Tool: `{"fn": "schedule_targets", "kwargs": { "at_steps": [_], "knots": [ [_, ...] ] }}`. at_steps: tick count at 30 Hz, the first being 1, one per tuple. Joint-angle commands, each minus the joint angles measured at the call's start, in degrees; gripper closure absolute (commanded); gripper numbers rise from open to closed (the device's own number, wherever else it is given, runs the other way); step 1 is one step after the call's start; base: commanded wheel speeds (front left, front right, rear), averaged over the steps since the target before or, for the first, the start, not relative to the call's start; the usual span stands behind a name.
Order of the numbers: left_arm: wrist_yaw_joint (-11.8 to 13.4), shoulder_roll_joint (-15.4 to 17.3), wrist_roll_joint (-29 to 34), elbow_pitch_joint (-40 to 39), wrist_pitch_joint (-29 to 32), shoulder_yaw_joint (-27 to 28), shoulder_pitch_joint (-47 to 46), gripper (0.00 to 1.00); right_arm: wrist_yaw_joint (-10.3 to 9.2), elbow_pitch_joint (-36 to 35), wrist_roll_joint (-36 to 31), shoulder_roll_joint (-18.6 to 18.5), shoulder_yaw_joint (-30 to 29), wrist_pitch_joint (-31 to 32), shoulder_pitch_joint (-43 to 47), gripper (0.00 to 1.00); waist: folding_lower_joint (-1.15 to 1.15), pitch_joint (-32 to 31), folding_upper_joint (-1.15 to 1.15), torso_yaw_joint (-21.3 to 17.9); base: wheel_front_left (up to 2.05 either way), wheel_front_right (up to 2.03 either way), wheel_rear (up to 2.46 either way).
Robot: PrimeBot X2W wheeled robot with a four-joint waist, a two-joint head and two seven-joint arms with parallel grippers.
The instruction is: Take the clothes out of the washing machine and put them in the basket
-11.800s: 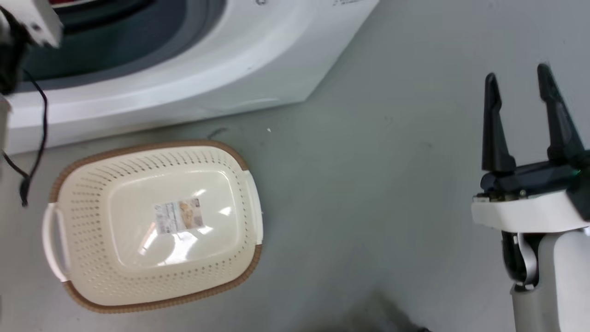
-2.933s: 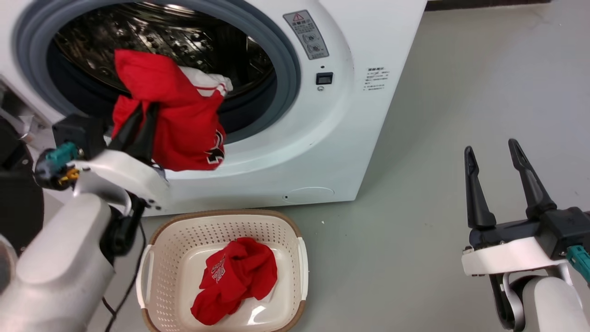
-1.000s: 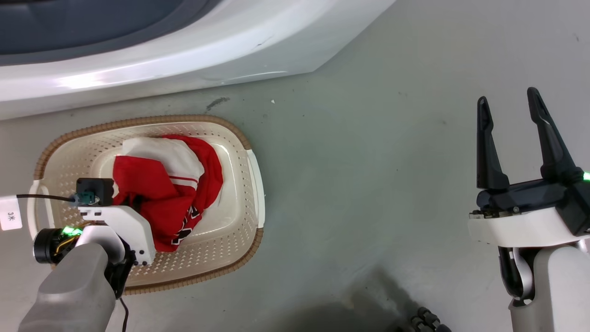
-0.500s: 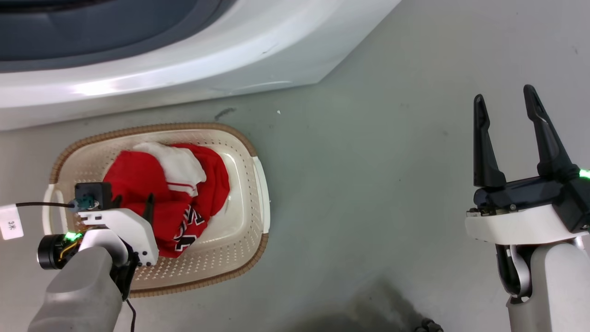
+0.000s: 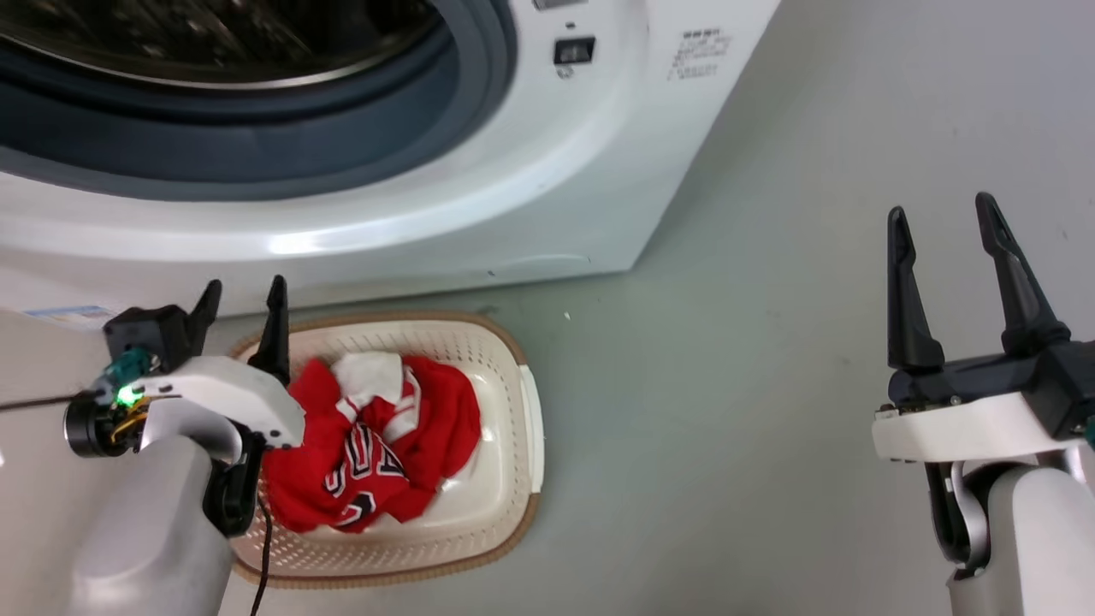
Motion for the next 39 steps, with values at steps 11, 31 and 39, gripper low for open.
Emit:
{"fn": "schedule_targets", "kwargs": {
  "at_steps": [11, 31, 39],
  "knots": [
    [1.7, -5.8, 15.6, -28.2, -0.1, 16.7, 16.7, 0.00, -0.06, 1.5, -1.2, 0.1, -1.0, -0.1, 4.0, 0.00, 0.00, -13.2, 0.00, 5.6, 0.00, 0.00, 0.00],
    [2.6, -15.5, 30.8, -45.4, -0.1, 21.8, 37.0, 0.00, -0.05, 2.2, 1.8, 0.1, 0.0, -0.1, 12.9, 0.00, 0.00, -23.8, 0.00, 5.3, 0.00, 0.00, 0.00],
    [2.1, -16.4, 32.6, -45.5, -0.1, 21.9, 39.1, 0.00, -0.06, 3.1, 2.3, 0.1, 1.0, -0.1, 14.0, 0.00, 0.00, -24.9, 0.00, 4.9, 0.00, 0.00, 0.00]
  ]
}}
